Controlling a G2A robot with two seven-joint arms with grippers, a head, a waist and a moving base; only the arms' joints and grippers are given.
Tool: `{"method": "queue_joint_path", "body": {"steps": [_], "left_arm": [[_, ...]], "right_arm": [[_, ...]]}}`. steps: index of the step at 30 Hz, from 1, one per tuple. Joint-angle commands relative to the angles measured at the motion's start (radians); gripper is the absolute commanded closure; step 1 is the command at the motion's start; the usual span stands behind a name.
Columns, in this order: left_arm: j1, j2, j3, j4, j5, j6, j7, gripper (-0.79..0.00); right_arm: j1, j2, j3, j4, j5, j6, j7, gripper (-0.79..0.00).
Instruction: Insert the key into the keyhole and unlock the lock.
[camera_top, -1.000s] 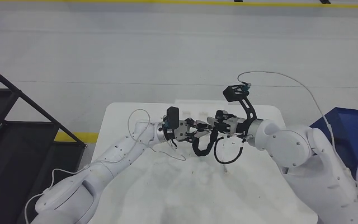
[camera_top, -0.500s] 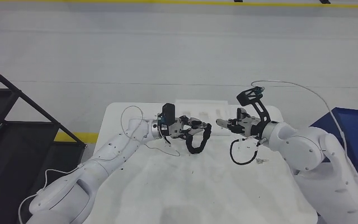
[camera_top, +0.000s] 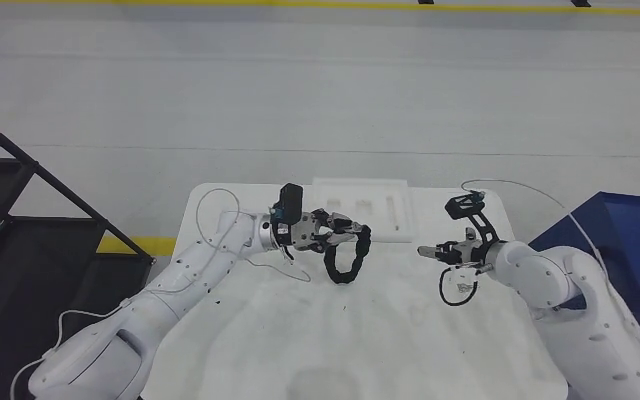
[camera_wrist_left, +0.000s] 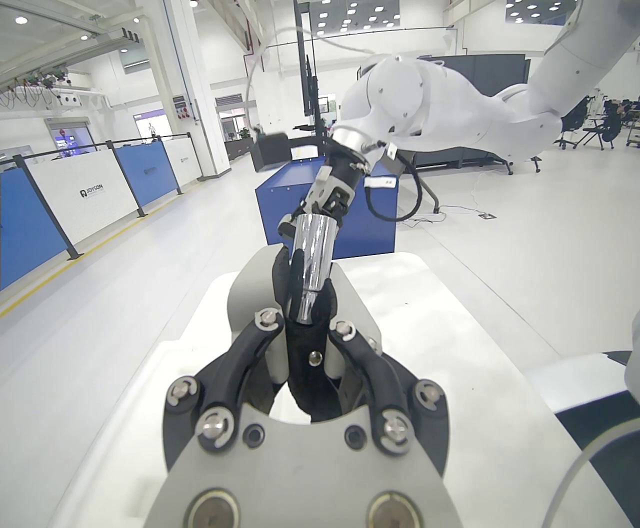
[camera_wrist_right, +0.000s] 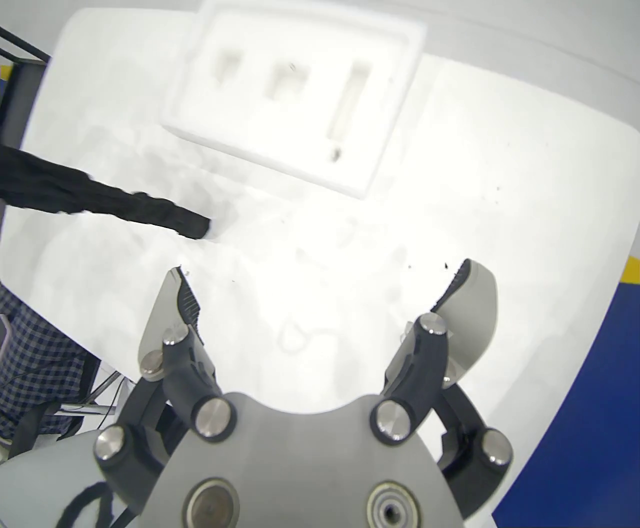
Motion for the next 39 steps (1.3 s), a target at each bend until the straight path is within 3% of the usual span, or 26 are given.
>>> {"method": "queue_joint_path", "body": {"steps": [1, 7, 15, 29, 39], "left_arm": [[0.006, 0.013, -0.01, -0.015, -0.007, -0.013, -0.013, 0.0], [0.027, 0.048, -0.041, -0.071, -0.031, -0.049, -0.049, 0.0], [0.041, 0.095, -0.053, -0.106, -0.054, -0.049, -0.049, 0.0], [0.042, 0.097, -0.052, -0.107, -0.057, -0.049, -0.049, 0.0], [0.042, 0.097, -0.052, -0.107, -0.057, -0.049, -0.049, 0.0]], "right_arm": [[-0.004, 0.002, -0.003, 0.03, -0.008, -0.001, 0.03, -0.785], [-0.003, 0.004, -0.022, 0.112, -0.005, -0.005, 0.119, -0.785], [0.012, -0.002, -0.069, 0.207, -0.012, -0.005, 0.131, -0.785], [0.006, -0.003, -0.067, 0.21, 0.002, -0.002, 0.11, -0.785], [-0.012, -0.011, -0.033, 0.302, 0.098, 0.163, 0.052, -0.785]]}}
